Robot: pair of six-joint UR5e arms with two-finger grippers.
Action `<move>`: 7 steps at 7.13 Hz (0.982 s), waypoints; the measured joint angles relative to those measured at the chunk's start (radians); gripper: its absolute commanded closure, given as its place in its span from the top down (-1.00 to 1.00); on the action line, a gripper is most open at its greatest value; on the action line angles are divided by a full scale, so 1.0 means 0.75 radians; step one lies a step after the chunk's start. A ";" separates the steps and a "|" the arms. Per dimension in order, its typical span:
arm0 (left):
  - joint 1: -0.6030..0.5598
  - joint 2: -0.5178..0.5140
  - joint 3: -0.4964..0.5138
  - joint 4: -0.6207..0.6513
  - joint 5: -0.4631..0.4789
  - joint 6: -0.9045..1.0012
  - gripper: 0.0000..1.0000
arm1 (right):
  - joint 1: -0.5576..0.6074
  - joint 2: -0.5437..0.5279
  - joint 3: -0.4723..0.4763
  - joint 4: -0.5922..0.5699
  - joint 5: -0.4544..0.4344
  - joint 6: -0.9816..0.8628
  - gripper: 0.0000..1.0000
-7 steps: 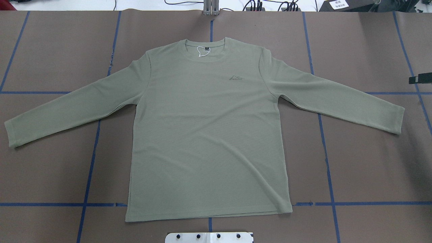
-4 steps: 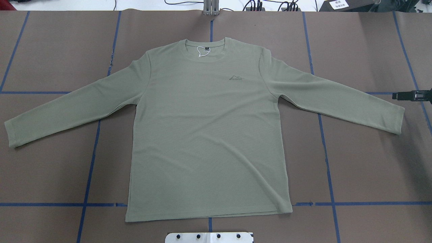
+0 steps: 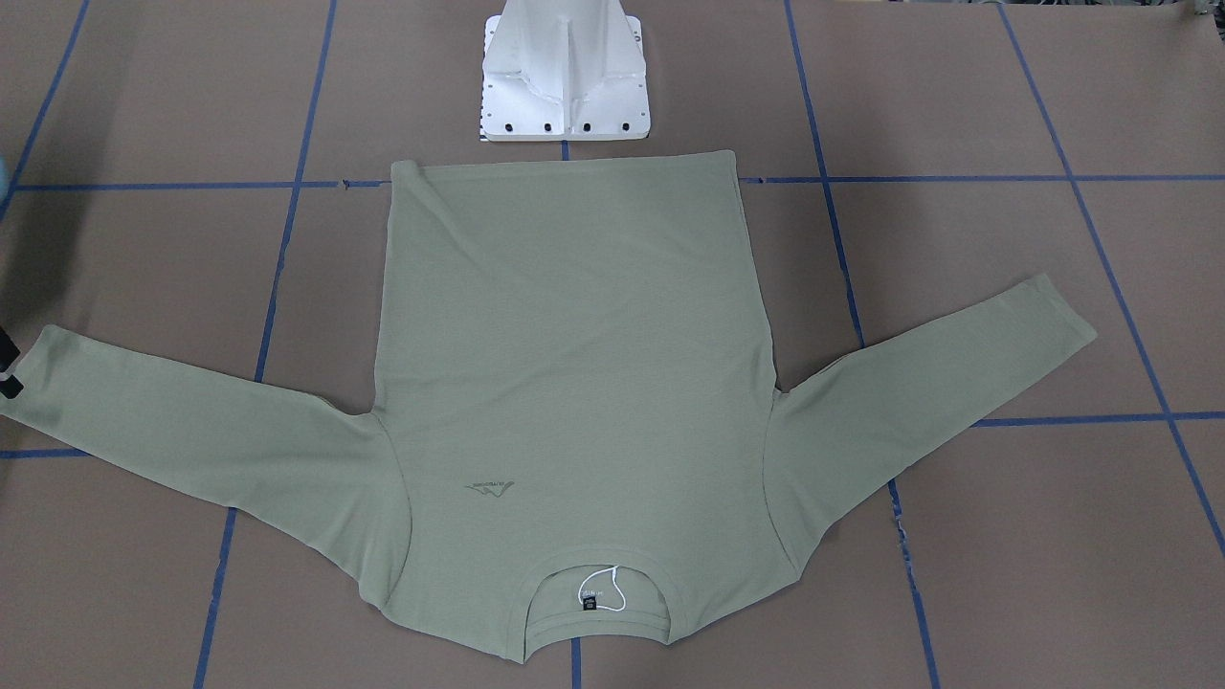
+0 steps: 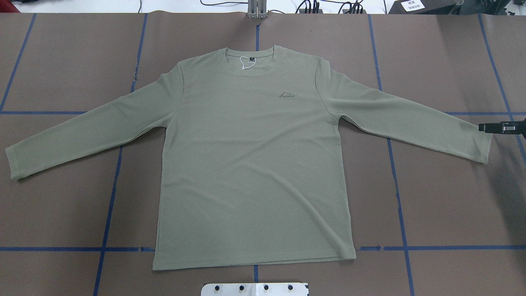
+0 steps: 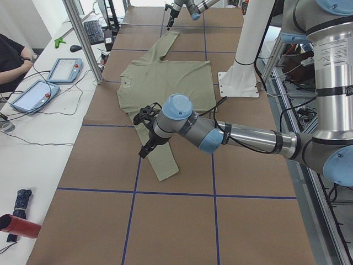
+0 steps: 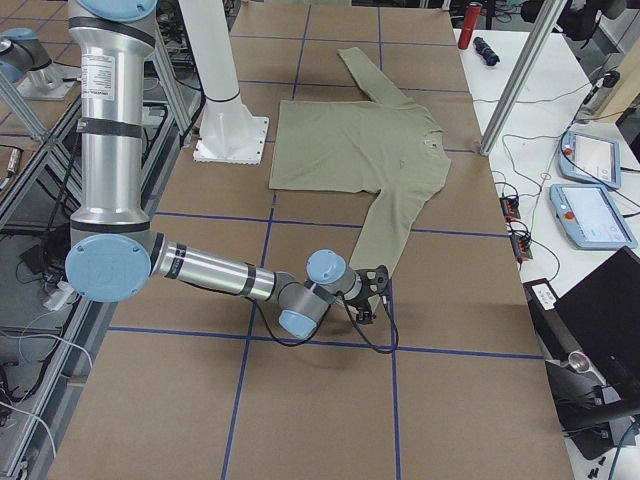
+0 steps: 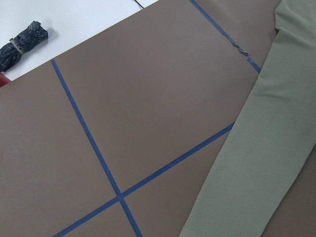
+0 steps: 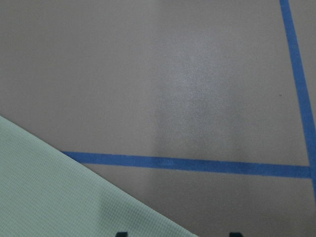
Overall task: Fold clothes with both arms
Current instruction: 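Lower the right gripper to the sleeve cuff nearest it and grasp it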
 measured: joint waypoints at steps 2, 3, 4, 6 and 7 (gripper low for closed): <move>0.000 0.001 0.001 0.000 0.000 0.001 1.00 | -0.006 0.007 -0.017 0.002 0.001 -0.001 0.39; 0.000 0.001 0.002 0.000 0.001 0.002 1.00 | -0.011 0.010 -0.023 0.002 0.001 -0.002 0.31; 0.000 0.001 0.002 0.000 0.001 0.002 1.00 | -0.016 0.012 -0.028 0.003 0.000 -0.003 0.26; 0.000 0.000 0.003 0.000 0.002 0.002 1.00 | -0.024 0.016 -0.039 0.002 -0.002 -0.007 0.09; 0.000 -0.001 0.002 0.000 0.001 0.002 1.00 | -0.026 0.018 -0.042 0.002 -0.002 -0.009 0.09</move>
